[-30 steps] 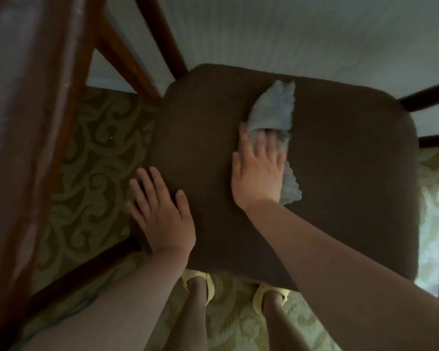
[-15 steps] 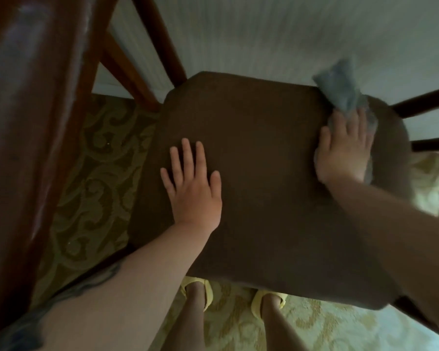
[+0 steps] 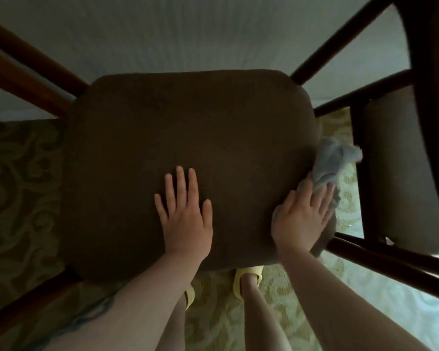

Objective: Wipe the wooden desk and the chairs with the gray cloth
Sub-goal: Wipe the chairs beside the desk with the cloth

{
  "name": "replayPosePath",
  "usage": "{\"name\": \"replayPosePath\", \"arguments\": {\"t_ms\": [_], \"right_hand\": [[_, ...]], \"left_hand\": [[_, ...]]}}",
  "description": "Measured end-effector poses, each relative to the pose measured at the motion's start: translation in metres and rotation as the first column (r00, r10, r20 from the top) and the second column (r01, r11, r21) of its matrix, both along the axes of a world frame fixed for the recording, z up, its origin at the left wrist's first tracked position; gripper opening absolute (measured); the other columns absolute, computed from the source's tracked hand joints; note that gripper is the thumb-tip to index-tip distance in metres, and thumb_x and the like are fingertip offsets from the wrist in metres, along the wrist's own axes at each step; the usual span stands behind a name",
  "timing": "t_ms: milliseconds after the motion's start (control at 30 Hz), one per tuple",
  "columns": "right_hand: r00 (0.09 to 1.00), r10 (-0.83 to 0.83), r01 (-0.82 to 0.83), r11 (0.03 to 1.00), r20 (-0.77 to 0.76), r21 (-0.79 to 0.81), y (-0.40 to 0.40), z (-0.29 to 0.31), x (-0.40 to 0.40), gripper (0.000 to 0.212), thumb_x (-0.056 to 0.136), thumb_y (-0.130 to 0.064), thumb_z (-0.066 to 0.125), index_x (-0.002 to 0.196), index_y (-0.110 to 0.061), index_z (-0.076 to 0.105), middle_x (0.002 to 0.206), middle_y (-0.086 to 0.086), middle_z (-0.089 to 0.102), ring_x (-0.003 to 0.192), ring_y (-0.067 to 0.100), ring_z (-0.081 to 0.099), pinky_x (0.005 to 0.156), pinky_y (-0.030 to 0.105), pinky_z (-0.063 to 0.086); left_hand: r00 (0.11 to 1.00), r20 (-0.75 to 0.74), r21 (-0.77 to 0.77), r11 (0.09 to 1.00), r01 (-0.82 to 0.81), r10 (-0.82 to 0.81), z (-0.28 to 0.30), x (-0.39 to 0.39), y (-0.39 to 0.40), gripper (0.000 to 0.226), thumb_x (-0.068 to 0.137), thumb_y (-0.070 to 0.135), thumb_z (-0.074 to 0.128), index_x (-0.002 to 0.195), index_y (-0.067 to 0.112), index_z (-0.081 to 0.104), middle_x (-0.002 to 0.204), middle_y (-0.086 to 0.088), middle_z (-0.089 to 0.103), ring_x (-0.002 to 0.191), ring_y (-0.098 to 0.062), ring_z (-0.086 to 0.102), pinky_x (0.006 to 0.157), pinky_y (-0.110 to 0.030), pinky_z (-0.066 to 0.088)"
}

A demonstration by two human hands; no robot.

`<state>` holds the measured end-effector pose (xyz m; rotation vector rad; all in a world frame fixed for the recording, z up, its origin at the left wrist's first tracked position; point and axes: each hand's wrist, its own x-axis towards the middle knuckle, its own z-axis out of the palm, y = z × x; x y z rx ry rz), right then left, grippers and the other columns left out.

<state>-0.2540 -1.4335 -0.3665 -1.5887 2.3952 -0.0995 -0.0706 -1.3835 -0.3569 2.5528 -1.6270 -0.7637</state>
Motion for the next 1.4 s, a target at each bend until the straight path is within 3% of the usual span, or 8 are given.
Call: {"name": "replayPosePath", "arguments": {"t_ms": [267,400,633,933,1033,1167,1333,1400], "right_hand": [[0.933,0.036,-0.005,0.996,0.358,-0.088,0.05,0.038,0.016,0.04,0.098,-0.008,0.041,0.132,-0.023,0.056,0.141,-0.005,0.049,0.134,0.013,0.035,0.106,0.042,0.039],[0.754,0.167,-0.08,0.983,0.635,-0.164,0.023,0.113,0.059,0.048,0.1,-0.015,0.041,0.136,-0.048,0.042,0.13,-0.021,0.046,0.123,-0.005,0.04,0.098,0.021,0.034],[0.456,0.448,-0.381,0.879,0.769,-0.286,0.017,0.237,0.186,0.074,0.1,-0.021,0.045,0.139,-0.066,0.002,0.12,-0.014,0.055,0.094,0.01,0.06,0.079,0.038,0.055],[0.236,0.876,-0.929,0.33,0.419,-0.166,0.068,0.256,0.309,0.073,0.101,-0.017,0.042,0.154,-0.032,-0.005,0.159,-0.002,0.018,0.144,0.02,0.021,0.116,0.04,0.026],[-0.141,0.969,-0.989,-0.148,0.203,0.023,0.11,0.232,0.309,0.072,0.098,-0.017,0.042,0.155,-0.023,-0.001,0.161,-0.003,-0.011,0.143,0.019,-0.025,0.12,0.047,-0.005],[-0.404,0.906,-0.913,-0.409,0.125,0.014,0.103,0.221,0.3,0.068,0.1,-0.021,0.038,0.154,-0.023,-0.004,0.156,-0.008,-0.017,0.142,0.017,-0.025,0.117,0.043,-0.008],[0.083,0.995,-0.988,0.074,0.059,0.138,0.049,0.232,0.321,0.059,0.105,-0.034,0.018,0.151,-0.027,-0.018,0.156,-0.007,-0.027,0.142,0.019,-0.028,0.12,0.046,0.001],[0.024,0.998,-0.984,0.015,0.053,0.176,0.065,0.237,0.325,0.06,0.105,-0.032,0.019,0.152,-0.022,-0.016,0.156,-0.001,-0.029,0.142,0.023,-0.028,0.12,0.047,0.001]], "left_hand": [[0.999,-0.035,-0.035,0.999,0.006,-0.007,0.038,-0.002,-0.009,0.067,0.097,0.045,0.023,0.146,0.032,-0.02,0.154,0.006,-0.03,0.142,-0.017,-0.028,0.115,-0.043,-0.014],[0.993,0.026,-0.204,0.973,-0.105,0.112,0.103,0.047,-0.008,0.068,0.096,0.041,0.03,0.149,0.032,-0.012,0.156,0.006,-0.024,0.144,-0.016,-0.025,0.116,-0.044,-0.011],[0.933,0.232,-0.343,0.921,-0.186,0.275,0.216,0.156,0.039,0.07,0.095,0.029,0.044,0.154,0.023,0.007,0.161,-0.002,-0.003,0.147,-0.019,-0.014,0.118,-0.041,-0.008],[0.826,0.037,-0.053,0.827,-0.56,0.562,0.199,0.175,0.171,0.06,0.095,0.052,-0.003,0.151,0.031,-0.006,0.161,0.007,-0.004,0.147,-0.013,-0.007,0.121,-0.041,0.008],[0.808,-0.036,-0.039,0.807,-0.59,0.589,0.192,0.172,0.192,0.063,0.092,0.056,-0.012,0.149,0.032,-0.005,0.161,0.006,-0.003,0.147,-0.011,-0.004,0.12,-0.04,0.01],[0.795,-0.067,0.002,0.797,-0.604,0.603,0.195,0.175,0.192,0.063,0.09,0.053,-0.017,0.149,0.033,-0.009,0.16,0.008,-0.01,0.146,-0.009,-0.01,0.121,-0.039,0.003],[0.81,-0.137,-0.104,0.805,-0.584,0.57,0.205,0.186,0.156,0.054,0.096,0.047,-0.011,0.148,0.035,-0.01,0.159,0.012,-0.013,0.144,-0.005,-0.017,0.12,-0.034,-0.005],[0.837,-0.143,-0.144,0.825,-0.546,0.529,0.206,0.191,0.137,0.056,0.096,0.043,-0.004,0.151,0.03,-0.002,0.16,0.008,-0.005,0.146,-0.008,-0.01,0.121,-0.037,0.002]]}}
